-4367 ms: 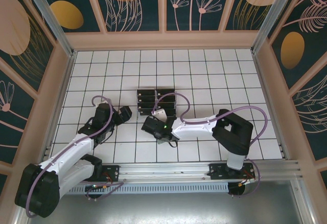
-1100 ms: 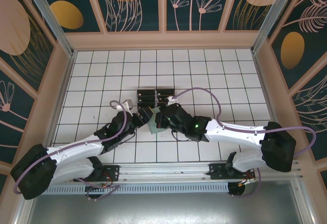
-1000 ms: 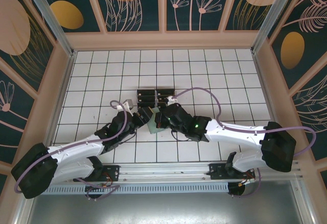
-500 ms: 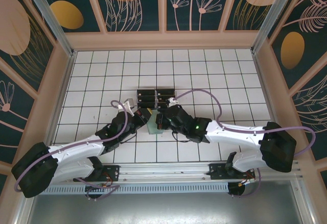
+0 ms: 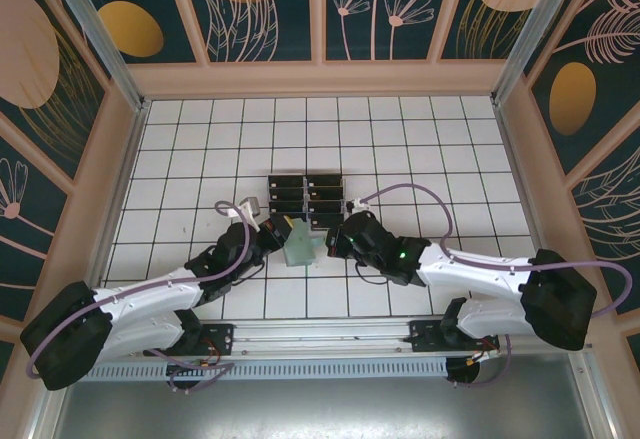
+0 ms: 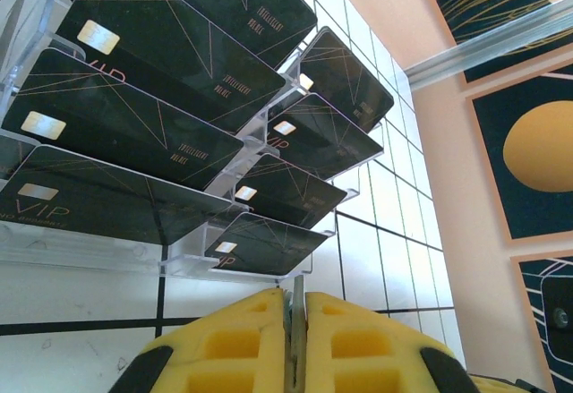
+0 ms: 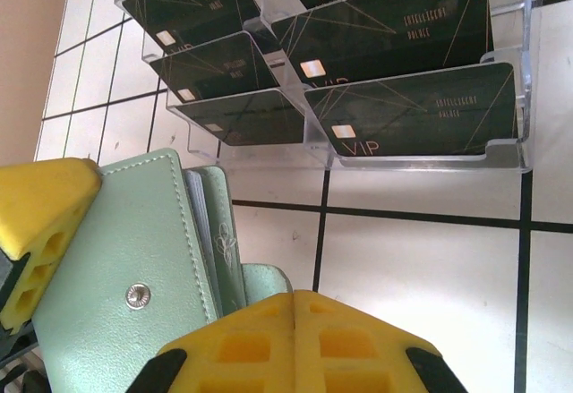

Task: Put the credit cards into the card holder
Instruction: Open the button on the card holder, then open the card holder at the bottom-center of the table.

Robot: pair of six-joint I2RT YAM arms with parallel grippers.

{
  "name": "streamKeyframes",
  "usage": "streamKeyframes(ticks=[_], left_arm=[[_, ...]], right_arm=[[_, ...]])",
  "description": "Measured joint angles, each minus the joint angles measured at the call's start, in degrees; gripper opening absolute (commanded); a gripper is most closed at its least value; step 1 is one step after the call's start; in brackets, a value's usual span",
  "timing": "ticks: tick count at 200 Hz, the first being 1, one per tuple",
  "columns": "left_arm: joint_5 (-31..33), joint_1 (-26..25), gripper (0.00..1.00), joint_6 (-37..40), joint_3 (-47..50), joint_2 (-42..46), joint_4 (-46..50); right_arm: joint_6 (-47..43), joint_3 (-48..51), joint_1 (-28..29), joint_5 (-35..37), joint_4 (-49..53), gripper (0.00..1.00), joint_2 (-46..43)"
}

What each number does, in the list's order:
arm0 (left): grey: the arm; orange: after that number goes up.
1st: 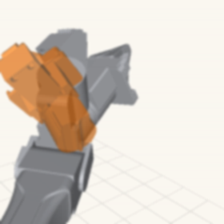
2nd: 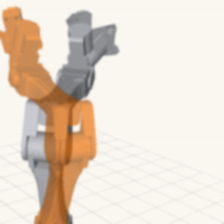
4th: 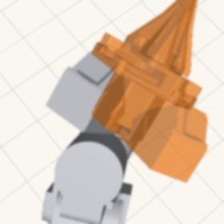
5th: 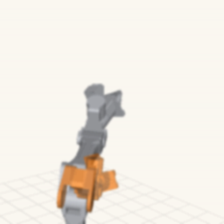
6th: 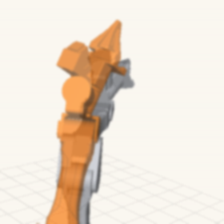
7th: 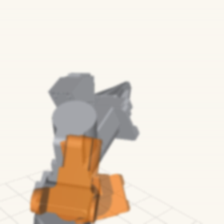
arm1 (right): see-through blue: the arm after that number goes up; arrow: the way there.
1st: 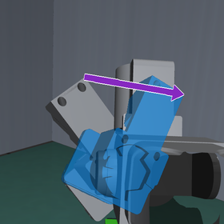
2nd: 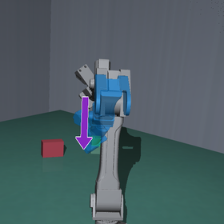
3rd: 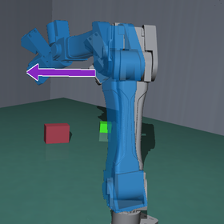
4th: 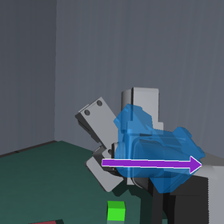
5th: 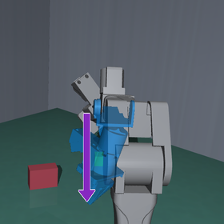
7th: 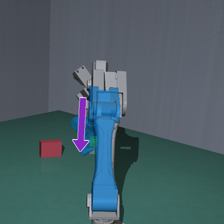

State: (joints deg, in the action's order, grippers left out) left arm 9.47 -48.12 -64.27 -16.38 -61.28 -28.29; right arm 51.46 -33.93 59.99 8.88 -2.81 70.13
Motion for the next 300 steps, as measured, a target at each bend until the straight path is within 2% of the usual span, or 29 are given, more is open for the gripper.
streamKeyframes(ticks=[34,73,91,114,176,300], left_arm=[[-0.9,0.0,0.0,1.3,-0.1,-1.6,1.3],[-2.5,0.0,0.33,2.8,-0.1,-5.4,3.3],[-2.5,0.0,0.51,3.3,-0.1,-6.5,5.0],[-1.4,0.0,0.62,4.1,-0.2,-6.1,8.3],[1.6,0.0,0.7,9.7,-5.0,-3.2,18.5],[-4.3,-0.4,0.79,13.2,-11.6,-10.6,19.5]], right_arm=[[0.2,1.9,0.0,-1.2,-1.0,0.0,0.0],[0.2,4.3,0.0,-2.4,-3.3,0.0,0.0],[0.5,6.4,0.0,-2.6,-4.9,0.0,0.0],[1.6,9.3,0.0,-2.8,-6.1,0.0,0.0],[3.1,11.3,0.5,-4.2,-9.2,0.0,-3.7],[2.9,7.3,1.5,-5.8,-10.7,0.0,-3.9]])
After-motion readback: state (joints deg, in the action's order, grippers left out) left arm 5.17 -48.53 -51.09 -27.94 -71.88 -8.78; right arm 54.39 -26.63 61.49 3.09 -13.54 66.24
